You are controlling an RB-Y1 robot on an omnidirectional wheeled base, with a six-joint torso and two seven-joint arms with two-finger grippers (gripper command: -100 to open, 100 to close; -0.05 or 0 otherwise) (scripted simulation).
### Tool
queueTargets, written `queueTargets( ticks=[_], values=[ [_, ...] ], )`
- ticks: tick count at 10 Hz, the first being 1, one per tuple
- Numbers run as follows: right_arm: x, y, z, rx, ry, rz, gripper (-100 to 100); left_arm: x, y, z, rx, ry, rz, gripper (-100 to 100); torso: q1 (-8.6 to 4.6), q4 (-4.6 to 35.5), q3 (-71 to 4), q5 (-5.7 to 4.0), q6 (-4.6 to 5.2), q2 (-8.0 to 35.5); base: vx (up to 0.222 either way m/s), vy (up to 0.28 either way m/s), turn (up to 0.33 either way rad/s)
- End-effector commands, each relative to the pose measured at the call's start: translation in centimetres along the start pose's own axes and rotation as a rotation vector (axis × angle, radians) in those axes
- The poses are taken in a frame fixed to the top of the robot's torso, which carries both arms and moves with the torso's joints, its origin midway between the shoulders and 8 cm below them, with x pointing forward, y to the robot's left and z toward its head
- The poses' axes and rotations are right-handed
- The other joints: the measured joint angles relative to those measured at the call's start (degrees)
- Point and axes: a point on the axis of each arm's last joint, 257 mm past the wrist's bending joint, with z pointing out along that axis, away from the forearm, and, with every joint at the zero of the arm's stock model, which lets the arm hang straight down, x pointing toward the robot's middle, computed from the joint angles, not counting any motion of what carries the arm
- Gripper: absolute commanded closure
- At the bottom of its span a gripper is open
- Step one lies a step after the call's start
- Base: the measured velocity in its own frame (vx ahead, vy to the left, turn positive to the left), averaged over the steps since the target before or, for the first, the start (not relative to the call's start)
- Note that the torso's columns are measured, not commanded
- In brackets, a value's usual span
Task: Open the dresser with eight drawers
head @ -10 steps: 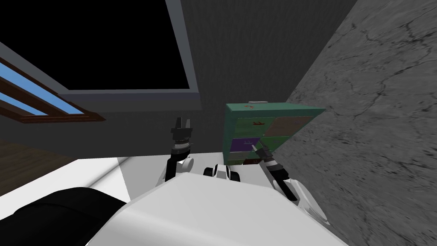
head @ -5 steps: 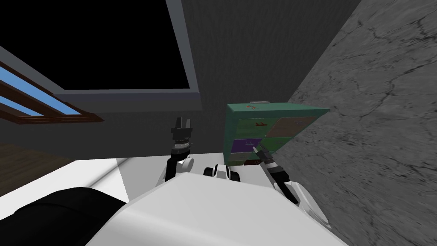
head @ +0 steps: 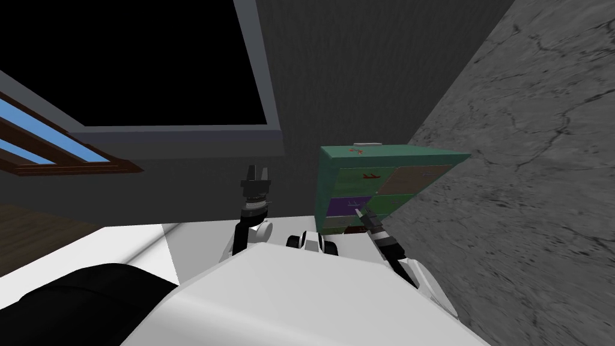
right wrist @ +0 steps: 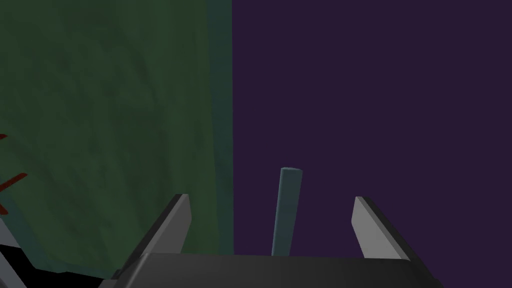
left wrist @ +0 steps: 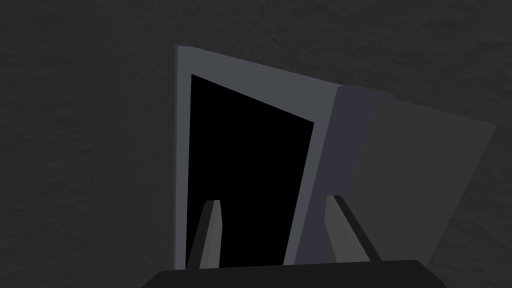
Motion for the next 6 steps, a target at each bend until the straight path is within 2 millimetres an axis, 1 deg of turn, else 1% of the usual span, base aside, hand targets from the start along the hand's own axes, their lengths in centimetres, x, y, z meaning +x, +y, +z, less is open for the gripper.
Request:
queueTargets(
  ticks=[1,4,6],
  values=[
    [-0.9,1.3,-0.4,-0.004,0.017,-0.024,-100,0.0,0.0,0.0,0.0,0.0,0.0,0,0.01,0.01,0.02,-0.01,0.0,0.02,0.029,0.023,-0.003],
    [-2.7,2.6,-0.5,0.008,0.051,0.0,-100,0.0,0.0,0.0,0.0,0.0,0.0,0,0.0,0.0,-0.01,0.0,0.0,-0.02,0.028,0.02,0.0],
    [-3.8,2.9,-0.3,0.019,0.072,0.031,-100,0.0,0.0,0.0,0.0,0.0,0.0,0,-0.04,0.01,0.02,-0.01,0.0,0.02,0.016,0.005,0.001]
  ],
)
